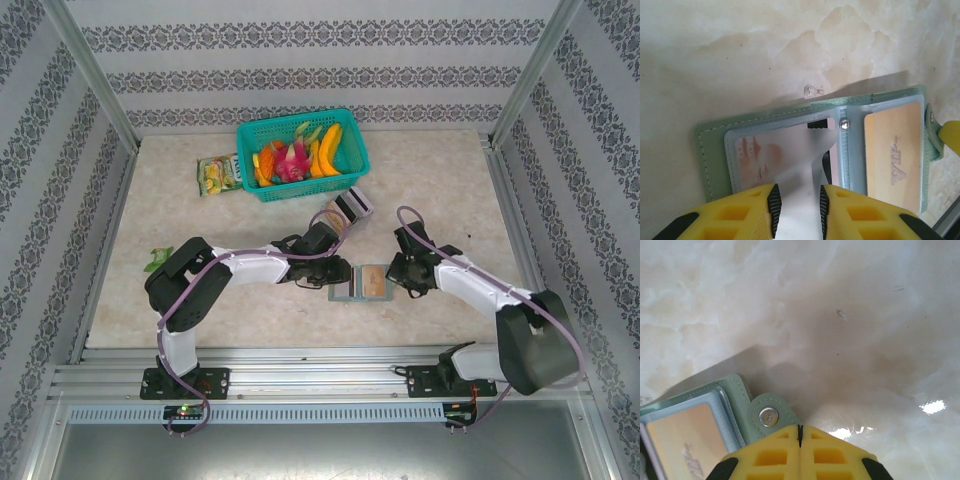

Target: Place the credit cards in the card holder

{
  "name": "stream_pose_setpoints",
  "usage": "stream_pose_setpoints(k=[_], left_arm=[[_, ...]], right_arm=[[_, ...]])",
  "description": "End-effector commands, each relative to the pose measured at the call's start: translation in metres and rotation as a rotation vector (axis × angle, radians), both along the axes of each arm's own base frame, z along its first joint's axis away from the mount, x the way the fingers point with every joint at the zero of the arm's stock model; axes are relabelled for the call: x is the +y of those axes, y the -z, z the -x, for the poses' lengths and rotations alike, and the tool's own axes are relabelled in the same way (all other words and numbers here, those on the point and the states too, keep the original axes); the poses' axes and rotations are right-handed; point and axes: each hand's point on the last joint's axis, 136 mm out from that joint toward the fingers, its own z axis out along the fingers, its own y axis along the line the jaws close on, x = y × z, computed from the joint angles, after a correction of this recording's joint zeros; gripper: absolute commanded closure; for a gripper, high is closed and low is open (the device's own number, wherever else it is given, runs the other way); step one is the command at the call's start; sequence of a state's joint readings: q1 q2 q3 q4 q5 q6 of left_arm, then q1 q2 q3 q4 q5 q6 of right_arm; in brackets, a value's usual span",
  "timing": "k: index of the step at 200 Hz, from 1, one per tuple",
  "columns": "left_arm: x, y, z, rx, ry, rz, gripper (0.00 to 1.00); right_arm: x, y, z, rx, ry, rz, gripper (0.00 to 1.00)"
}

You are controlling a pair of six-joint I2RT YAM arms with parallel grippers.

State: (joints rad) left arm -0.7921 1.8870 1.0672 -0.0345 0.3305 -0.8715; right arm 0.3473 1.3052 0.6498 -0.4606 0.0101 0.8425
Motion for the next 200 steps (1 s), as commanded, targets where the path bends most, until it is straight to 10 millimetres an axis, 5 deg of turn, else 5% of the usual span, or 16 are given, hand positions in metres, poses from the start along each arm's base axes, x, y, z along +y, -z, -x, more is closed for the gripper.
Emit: stream_pose_setpoints(k=[1, 25, 56, 98, 157, 184, 200], left_arm=[[0.042, 0.057, 0.028, 0.133, -0.018, -0.200, 0.67], [0.042, 0.056, 0.027, 0.132, -0.020, -0.198, 0.67], [0.043, 0.057, 0.029, 0.134, -0.022, -0.199, 0.67], [0.040, 0.054, 0.026, 0.132, -0.016, -0.196, 0.67], [0.041, 0.053, 0.026, 0.129, -0.015, -0.199, 0.67], [0.039, 0.052, 0.026, 0.131, -0.015, -0.196, 0.67], [0.039, 0.052, 0.025, 0.128, -0.016, -0.196, 0.67]], right_arm=[[-0.015, 0.008, 0.010, 0.037, 0.037, 0.035, 0.97], [-0.024, 0.018, 0.017, 0.084, 0.087, 0.024, 0.75], [-0.039, 0.001, 0.013, 0.012, 0.141, 0.056, 0.73], [0.016, -0.011, -0.005, -0.049, -0.110, -0.082, 0.64], [0.016, 0.014, -0.005, 0.095, -0.174, 0.090, 0.61], [0.030, 0.008, -0.003, 0.083, -0.217, 0.084, 0.58], [0.036, 0.002, -0.003, 0.055, -0.234, 0.075, 0.46]])
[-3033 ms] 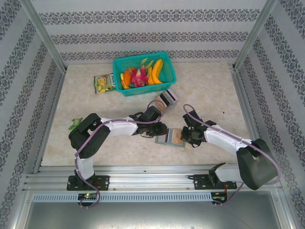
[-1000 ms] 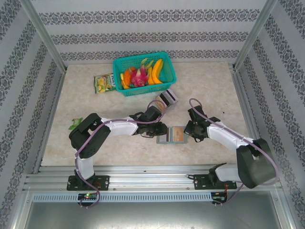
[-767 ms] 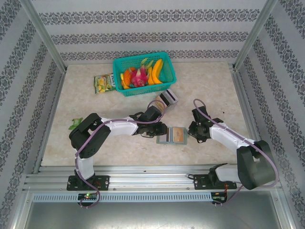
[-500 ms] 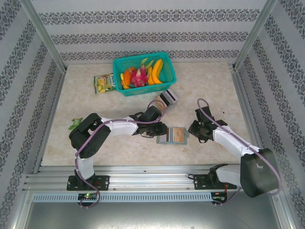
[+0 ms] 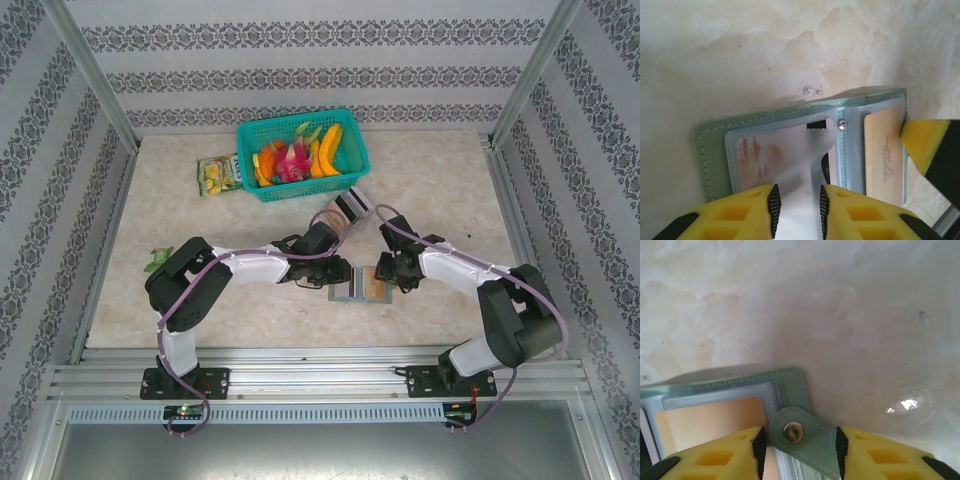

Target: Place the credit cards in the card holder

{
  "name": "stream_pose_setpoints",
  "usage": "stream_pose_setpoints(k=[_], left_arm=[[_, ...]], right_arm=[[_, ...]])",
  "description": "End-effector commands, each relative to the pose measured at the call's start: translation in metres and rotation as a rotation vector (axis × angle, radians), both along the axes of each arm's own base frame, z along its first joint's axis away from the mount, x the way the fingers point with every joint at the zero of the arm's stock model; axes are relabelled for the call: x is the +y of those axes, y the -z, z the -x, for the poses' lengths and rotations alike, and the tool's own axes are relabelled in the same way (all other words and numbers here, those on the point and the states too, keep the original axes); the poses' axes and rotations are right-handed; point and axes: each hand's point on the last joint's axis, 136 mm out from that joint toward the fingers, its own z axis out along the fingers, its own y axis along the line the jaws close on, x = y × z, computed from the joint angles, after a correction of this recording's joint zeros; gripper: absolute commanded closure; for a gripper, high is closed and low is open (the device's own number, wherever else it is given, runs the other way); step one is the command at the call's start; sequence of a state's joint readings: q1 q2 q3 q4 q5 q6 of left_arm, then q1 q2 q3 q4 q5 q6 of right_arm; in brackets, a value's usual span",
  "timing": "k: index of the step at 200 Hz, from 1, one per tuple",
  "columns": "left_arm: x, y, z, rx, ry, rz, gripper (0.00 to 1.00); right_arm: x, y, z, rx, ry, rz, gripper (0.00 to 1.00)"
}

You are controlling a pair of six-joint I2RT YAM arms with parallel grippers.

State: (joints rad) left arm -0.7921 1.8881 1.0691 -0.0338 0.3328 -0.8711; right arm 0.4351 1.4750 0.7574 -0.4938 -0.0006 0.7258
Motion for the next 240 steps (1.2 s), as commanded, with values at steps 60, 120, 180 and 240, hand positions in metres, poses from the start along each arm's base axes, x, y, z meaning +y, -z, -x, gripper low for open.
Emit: stream_pose_setpoints(k=[60, 120, 180, 240], left_arm=[[0.041, 0.052, 0.026, 0.127, -0.008, -0.204, 0.67], [0.042, 0.052, 0.027, 0.126, -0.016, -0.204, 0.68], [0.042, 0.050, 0.027, 0.123, -0.012, -0.201, 0.68], [0.043, 0.050, 0.026, 0.122, -0.013, -0.204, 0.68]], right_arm=[[-0.010, 0.017, 0.008, 0.053, -0.011, 0.120, 0.56], [-0.027, -0.007, 0.007, -0.020, 0.046, 0.122, 0.69], [-0.026, -0.011, 0.010, -0.036, 0.062, 0.028, 0.63], [0.003, -0.004, -0.002, -0.014, -0.016, 0.012, 0.54]])
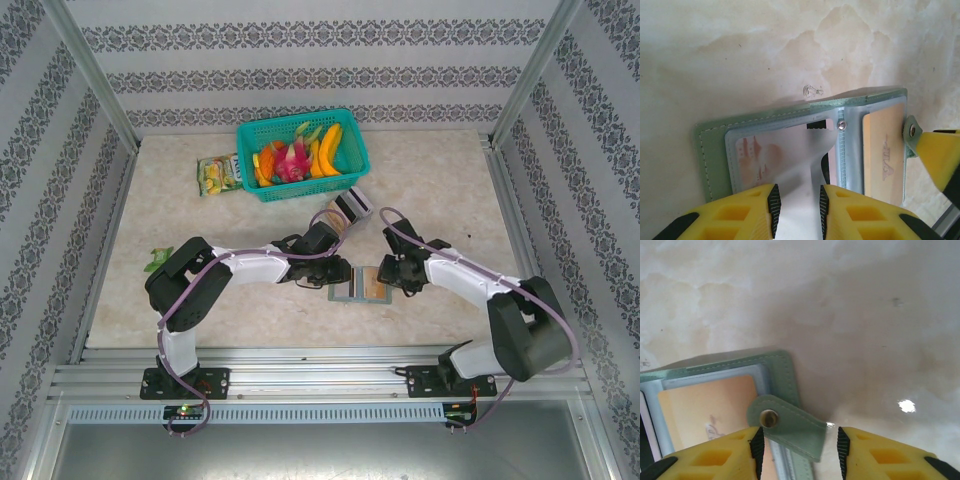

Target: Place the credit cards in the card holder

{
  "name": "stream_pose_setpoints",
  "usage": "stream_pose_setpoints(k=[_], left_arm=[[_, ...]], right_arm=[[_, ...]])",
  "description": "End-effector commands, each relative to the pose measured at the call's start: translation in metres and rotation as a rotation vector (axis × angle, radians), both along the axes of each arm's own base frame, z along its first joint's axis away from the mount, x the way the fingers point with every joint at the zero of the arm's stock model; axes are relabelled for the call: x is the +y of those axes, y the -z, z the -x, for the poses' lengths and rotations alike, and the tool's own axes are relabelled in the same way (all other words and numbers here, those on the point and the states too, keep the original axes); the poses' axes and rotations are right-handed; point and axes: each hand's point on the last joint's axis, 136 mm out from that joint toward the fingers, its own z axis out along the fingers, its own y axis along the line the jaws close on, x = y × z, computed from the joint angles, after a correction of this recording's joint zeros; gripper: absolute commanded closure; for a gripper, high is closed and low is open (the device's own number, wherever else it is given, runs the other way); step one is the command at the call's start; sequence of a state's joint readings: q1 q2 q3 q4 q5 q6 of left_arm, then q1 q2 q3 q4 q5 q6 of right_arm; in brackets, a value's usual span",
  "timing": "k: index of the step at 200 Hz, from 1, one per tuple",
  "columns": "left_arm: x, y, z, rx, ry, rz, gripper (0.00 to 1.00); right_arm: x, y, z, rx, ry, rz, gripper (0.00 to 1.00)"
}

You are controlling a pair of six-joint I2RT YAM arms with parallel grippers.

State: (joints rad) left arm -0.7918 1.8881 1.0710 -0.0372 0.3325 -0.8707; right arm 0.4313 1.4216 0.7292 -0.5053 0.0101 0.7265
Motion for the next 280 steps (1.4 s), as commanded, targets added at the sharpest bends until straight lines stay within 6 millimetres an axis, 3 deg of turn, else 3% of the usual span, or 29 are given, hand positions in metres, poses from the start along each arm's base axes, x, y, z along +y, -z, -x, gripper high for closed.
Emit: stream_pose_setpoints(k=[1, 20, 40, 50, 56, 75, 143, 218, 239, 252, 280], left_arm=[[0.042, 0.049, 0.026, 0.121, -0.013, -0.201, 0.68], [0.042, 0.050, 0.026, 0.122, -0.013, -0.203, 0.68], [0.042, 0.050, 0.026, 0.121, -0.012, -0.201, 0.68], [0.042, 0.049, 0.026, 0.121, -0.013, -0.201, 0.68], [0.043, 0.050, 0.026, 0.121, -0.013, -0.203, 0.68], [0.043, 0.051, 0.026, 0.123, -0.013, -0.205, 0.68], [0.040, 0.045, 0.025, 0.115, -0.005, -0.192, 0.67], [0.023, 0.005, 0.015, 0.033, 0.039, -0.104, 0.62], [0.024, -0.001, 0.015, 0.023, 0.038, -0.101, 0.62], [0.027, -0.007, 0.014, 0.006, 0.026, -0.105, 0.62], [0.038, -0.027, 0.010, -0.056, -0.006, -0.119, 0.59]], right_arm=[[0.009, 0.001, -0.008, 0.005, -0.022, 0.014, 0.54], [0.001, 0.012, -0.006, 0.043, -0.013, 0.068, 0.55], [-0.006, 0.019, -0.002, 0.068, -0.006, 0.103, 0.62], [-0.006, 0.019, -0.001, 0.062, -0.004, 0.098, 0.76], [-0.007, 0.018, -0.001, 0.055, 0.002, 0.100, 0.78], [-0.014, 0.011, -0.001, 0.041, 0.029, 0.109, 0.69], [-0.045, 0.002, 0.012, 0.036, 0.151, 0.147, 0.68], [-0.021, 0.008, 0.016, 0.054, 0.159, -0.038, 0.63], [-0.023, 0.007, 0.019, 0.070, 0.163, -0.029, 0.62], [-0.024, 0.008, 0.020, 0.068, 0.160, -0.023, 0.69], [-0.028, 0.007, 0.023, 0.061, 0.159, -0.005, 0.73]])
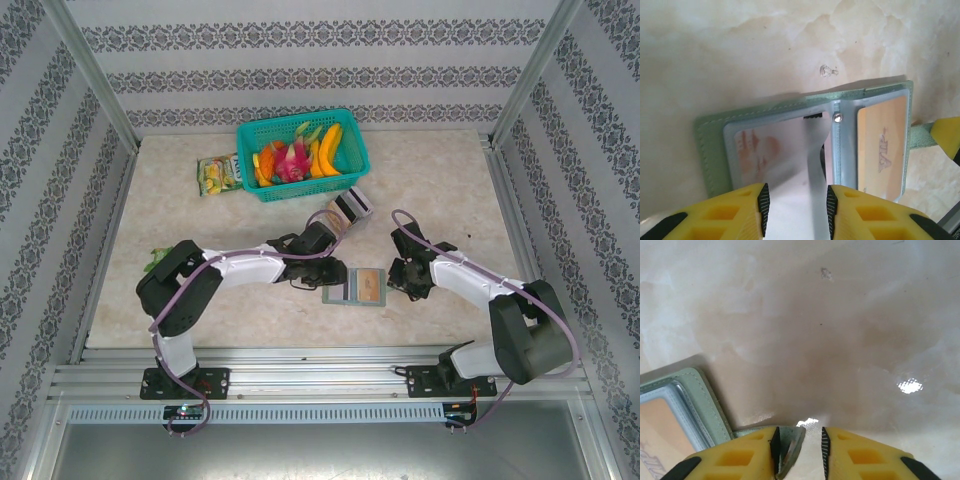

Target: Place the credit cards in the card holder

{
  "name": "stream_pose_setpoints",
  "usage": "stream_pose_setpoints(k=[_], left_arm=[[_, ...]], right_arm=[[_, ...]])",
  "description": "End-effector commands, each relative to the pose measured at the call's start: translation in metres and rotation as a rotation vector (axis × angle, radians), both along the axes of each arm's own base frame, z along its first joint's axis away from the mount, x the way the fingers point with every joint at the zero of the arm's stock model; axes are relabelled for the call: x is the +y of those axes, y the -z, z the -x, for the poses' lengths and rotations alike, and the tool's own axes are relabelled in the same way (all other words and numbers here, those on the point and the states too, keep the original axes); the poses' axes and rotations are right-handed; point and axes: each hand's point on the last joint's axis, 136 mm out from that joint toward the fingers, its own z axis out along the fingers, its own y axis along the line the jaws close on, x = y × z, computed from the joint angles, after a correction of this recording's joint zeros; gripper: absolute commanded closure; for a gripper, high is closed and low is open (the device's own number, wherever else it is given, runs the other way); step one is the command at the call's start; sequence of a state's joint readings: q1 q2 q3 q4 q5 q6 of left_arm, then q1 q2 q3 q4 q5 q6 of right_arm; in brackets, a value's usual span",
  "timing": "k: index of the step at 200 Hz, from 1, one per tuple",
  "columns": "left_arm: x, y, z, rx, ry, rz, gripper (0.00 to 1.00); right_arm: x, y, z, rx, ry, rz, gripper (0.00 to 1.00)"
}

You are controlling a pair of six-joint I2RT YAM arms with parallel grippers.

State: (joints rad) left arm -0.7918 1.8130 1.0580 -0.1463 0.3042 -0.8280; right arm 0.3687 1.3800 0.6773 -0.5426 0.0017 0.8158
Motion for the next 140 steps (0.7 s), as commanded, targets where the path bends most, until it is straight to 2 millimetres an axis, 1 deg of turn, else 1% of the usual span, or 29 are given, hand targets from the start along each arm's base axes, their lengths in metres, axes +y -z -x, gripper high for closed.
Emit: stream_pose_setpoints(k=[1, 5, 15, 25, 33, 38, 49, 64, 81, 96, 115, 140], left_arm=[[0.022, -0.016, 0.000, -0.051, -0.023, -0.062, 0.59], [0.024, -0.019, -0.001, -0.060, -0.029, -0.070, 0.59], [0.032, -0.022, -0.002, -0.071, -0.047, -0.101, 0.57], [0.040, -0.021, -0.001, -0.071, -0.063, -0.124, 0.56], [0.043, -0.018, 0.000, -0.056, -0.073, -0.129, 0.54], [0.045, -0.015, 0.000, -0.039, -0.080, -0.129, 0.53], [0.048, -0.007, 0.002, 0.002, -0.092, -0.121, 0.54], [0.045, 0.001, 0.003, 0.044, -0.104, -0.067, 0.53], [0.036, 0.002, 0.000, 0.061, -0.105, 0.003, 0.53], [0.031, 0.006, 0.001, 0.081, -0.083, 0.012, 0.52], [0.032, 0.013, 0.002, 0.101, -0.094, 0.003, 0.51], [0.042, 0.021, 0.002, 0.107, -0.132, -0.034, 0.49]], right_arm=[[-0.005, -0.001, 0.008, 0.005, 0.013, 0.006, 0.73], [-0.004, -0.001, 0.008, 0.003, 0.011, 0.004, 0.74], [-0.002, -0.002, 0.007, -0.005, 0.001, -0.006, 0.82], [-0.002, -0.002, 0.007, -0.010, 0.001, -0.011, 0.84], [0.001, -0.003, 0.005, -0.018, -0.015, -0.024, 0.92], [0.004, -0.003, 0.003, -0.023, -0.026, -0.037, 0.94], [0.009, -0.004, 0.001, -0.030, -0.039, -0.055, 0.95], [0.016, -0.007, -0.004, -0.042, -0.067, -0.081, 0.97], [0.022, -0.009, -0.009, -0.054, -0.089, -0.098, 0.98], [0.030, -0.011, -0.012, -0.063, -0.113, -0.120, 0.98], [0.037, -0.015, -0.017, -0.082, -0.155, -0.120, 0.97], [0.048, -0.016, -0.018, -0.079, -0.216, -0.118, 0.97]])
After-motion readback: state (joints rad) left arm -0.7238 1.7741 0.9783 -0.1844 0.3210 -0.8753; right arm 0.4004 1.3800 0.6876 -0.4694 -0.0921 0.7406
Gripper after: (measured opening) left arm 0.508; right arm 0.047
